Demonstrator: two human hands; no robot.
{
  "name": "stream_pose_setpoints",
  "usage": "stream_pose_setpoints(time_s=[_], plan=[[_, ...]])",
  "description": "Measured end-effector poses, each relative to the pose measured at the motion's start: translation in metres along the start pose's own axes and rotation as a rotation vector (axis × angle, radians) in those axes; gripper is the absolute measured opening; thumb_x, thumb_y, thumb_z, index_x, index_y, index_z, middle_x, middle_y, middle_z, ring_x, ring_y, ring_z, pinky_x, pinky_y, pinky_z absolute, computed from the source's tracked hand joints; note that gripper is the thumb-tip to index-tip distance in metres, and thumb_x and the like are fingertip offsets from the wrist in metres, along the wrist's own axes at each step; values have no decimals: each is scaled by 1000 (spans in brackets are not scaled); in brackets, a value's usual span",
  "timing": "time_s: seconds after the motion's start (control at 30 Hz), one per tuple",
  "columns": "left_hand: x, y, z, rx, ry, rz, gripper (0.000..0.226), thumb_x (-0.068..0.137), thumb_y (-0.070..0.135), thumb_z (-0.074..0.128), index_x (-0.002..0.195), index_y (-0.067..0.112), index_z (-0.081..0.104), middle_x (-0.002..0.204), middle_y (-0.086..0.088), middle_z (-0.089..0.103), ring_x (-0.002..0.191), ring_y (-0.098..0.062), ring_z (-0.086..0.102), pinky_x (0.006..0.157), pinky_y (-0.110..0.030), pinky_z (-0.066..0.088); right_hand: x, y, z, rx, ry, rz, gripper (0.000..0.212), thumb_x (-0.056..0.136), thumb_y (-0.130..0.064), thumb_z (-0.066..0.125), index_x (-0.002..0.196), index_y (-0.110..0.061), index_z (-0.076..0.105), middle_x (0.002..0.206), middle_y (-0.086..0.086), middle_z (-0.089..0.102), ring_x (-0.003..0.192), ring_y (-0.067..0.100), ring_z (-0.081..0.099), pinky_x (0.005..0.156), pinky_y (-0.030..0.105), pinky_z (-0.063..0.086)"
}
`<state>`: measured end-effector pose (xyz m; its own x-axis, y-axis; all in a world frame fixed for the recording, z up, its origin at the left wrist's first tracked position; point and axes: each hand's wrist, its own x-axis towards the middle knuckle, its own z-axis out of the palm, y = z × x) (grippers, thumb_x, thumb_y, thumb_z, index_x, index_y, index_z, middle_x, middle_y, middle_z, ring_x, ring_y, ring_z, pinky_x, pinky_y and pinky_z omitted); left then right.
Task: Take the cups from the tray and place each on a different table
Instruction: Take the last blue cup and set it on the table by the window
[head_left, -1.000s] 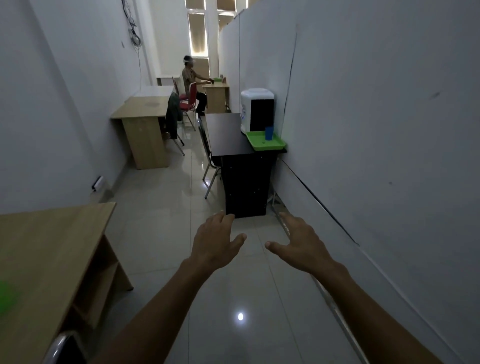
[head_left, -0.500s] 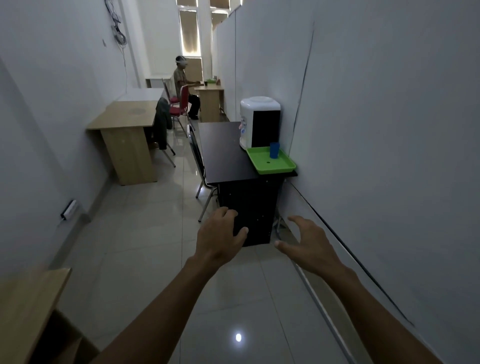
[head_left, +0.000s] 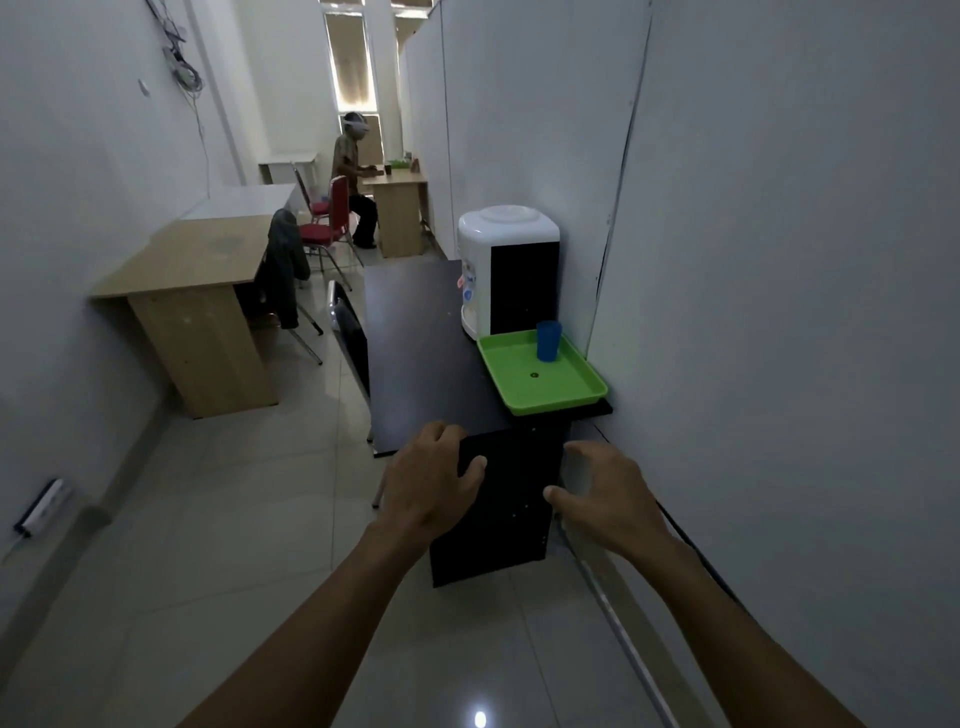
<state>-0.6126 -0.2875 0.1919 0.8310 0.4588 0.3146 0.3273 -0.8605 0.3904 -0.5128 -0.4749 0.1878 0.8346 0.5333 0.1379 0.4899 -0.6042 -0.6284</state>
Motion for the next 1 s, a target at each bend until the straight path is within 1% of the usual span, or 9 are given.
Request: stream_pose_setpoints(time_s=[0.13,0.27,0.37,0.5,0.57,0.67,0.8,0.9,1.0], plan=[[74,-13,28,-19,-4,-28,40,93,39,52,115,7,59,117,-13,63,102,-29,60,79,-40,52,79,12,10,-29,-20,24,69,78,-39,74,137,-14,49,136,8,54,124,24,51,97,34,44],[146,-30,61,-27,-28,-22,42,94,41,51,120,9,57,121,-12,61,105,-28,58,80,-39,50,151,25,28,-32,-38,68,68,80,-39,74,138,-15,48,139,7,51,127,24,48,98,35,43],[201,-46,87,-37,-47,-7,41,94,40,51,120,10,57,122,-11,60,106,-29,58,80,-39,48,206,37,42,-41,7,97,66,80,-37,74,137,-13,50,137,7,52,127,23,48,98,34,42],[275,-64,117,-76,-77,20,39,94,40,51,119,10,57,121,-11,59,106,-29,57,80,-38,46,278,47,57,-45,43,138,65,80,-35,74,136,-12,51,135,9,54,125,25,47,95,31,40],[308,-70,131,-94,-107,35,39,95,39,50,121,10,56,122,-10,58,107,-28,56,80,-38,46,313,50,64,-47,41,166,65,80,-35,74,136,-12,51,135,8,54,124,24,48,96,33,41],[352,-78,151,-92,-162,56,39,96,38,47,124,11,54,124,-10,56,109,-28,55,82,-39,46,359,54,73,-41,63,210,64,79,-36,74,135,-14,51,135,8,55,124,25,49,96,35,42],[400,-85,178,-106,-240,64,40,98,36,43,128,10,52,129,-11,54,115,-28,52,89,-42,47,412,70,84,-41,89,285,64,79,-36,73,135,-16,50,134,8,55,123,27,50,96,38,43],[434,-89,200,-118,-272,53,41,99,36,43,130,10,51,130,-10,53,115,-28,53,90,-43,48,449,86,92,-58,95,358,63,80,-37,71,136,-18,48,133,7,55,122,27,50,92,39,44],[466,-93,224,-125,-300,43,41,98,36,44,129,11,50,131,-10,53,116,-28,52,90,-44,48,487,105,102,-74,85,415,65,80,-37,70,138,-16,47,136,8,54,124,28,50,90,39,45]])
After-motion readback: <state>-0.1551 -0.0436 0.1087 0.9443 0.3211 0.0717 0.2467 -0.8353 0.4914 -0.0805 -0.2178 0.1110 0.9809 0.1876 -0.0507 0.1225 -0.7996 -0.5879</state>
